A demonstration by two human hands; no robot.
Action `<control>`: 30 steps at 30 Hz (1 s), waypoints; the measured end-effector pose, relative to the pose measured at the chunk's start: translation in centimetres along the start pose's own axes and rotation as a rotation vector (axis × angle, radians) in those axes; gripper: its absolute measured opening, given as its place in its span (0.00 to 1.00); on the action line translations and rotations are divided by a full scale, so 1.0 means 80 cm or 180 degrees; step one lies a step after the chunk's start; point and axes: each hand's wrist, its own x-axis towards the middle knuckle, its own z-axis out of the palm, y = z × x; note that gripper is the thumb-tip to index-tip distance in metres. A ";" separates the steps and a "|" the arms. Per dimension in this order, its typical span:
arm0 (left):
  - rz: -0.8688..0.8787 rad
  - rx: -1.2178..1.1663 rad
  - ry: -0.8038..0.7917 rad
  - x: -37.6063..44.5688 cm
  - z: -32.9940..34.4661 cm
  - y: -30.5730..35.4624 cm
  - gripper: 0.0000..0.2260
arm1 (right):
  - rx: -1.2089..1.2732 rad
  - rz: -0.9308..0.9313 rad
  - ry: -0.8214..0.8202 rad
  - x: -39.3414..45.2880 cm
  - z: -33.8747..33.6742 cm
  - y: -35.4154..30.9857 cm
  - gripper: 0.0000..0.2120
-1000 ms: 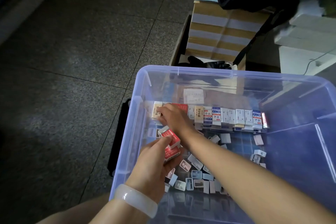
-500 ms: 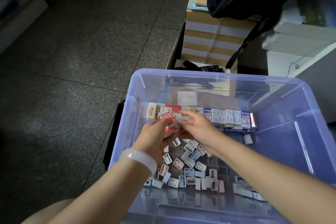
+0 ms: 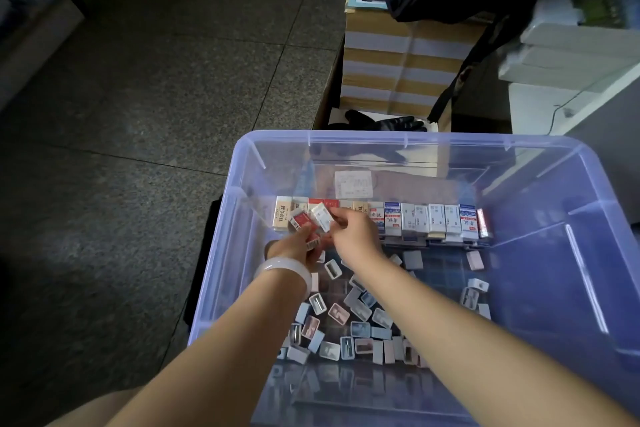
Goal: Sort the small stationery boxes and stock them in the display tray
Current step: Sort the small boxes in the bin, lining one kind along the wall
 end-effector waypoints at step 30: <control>0.0212 0.0578 -0.0641 -0.047 0.002 -0.013 0.10 | 0.0698 0.0378 -0.0734 -0.017 -0.025 0.015 0.04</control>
